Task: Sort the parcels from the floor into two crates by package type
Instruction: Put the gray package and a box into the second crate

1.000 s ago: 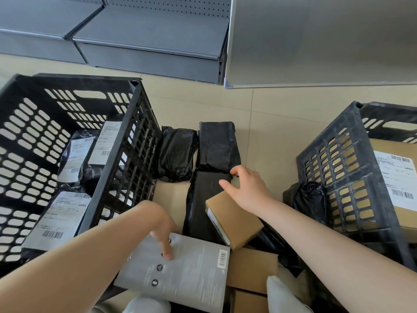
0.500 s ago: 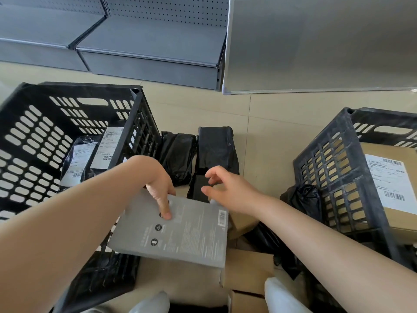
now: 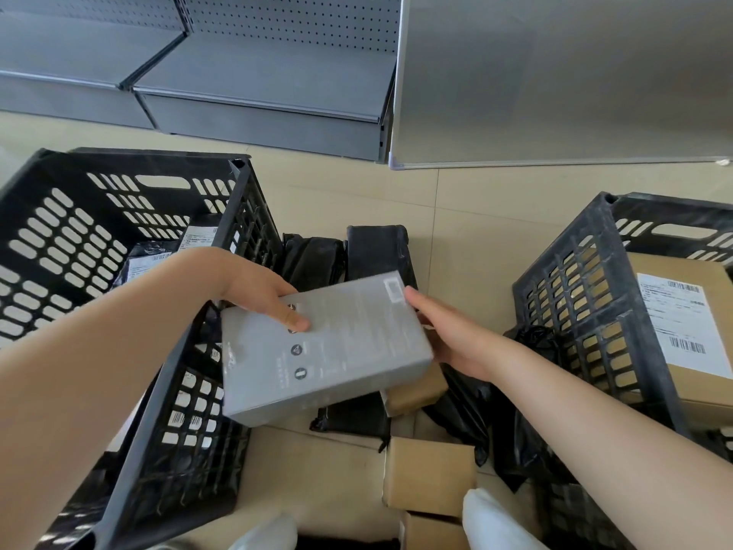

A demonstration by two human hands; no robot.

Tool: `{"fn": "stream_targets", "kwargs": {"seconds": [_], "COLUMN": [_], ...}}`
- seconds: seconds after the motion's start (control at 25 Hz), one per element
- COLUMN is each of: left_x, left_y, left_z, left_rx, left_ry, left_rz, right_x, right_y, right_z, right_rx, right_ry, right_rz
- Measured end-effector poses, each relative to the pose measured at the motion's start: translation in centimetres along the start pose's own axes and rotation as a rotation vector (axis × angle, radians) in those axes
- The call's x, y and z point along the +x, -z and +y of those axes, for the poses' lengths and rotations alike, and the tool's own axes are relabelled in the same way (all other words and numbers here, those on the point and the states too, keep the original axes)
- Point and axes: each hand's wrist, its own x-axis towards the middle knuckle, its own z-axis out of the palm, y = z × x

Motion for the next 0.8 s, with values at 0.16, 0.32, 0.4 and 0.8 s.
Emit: {"fn": "stream_targets", "kwargs": {"seconds": [0.16, 0.32, 0.4, 0.8], "left_x": [-0.6, -0.5, -0.1, 3.9], "left_y": [-0.5, -1.2, -2.0, -10.7], "left_z": [0.9, 1.1, 1.4, 3.5], "left_rx": [-0.12, -0.193, -0.123, 0.839], "left_ry": [-0.062, -0.08, -0.086, -0.341], "left_rz": [0.104, 0.199, 0.347, 1.113], "right_x": [-0.4, -0.3, 0.0, 0.8], "right_y": [0.9, 1.5, 2.0, 3.6], "right_z": [-0.5, -1.2, -1.0, -1.2], "right_rx": [0.065, 0.012, 0.027, 0.378], "right_ry": [-0.039, -0.013, -0.025, -0.277], "right_rz": [-0.052, -0.025, 0.034, 0.175]}}
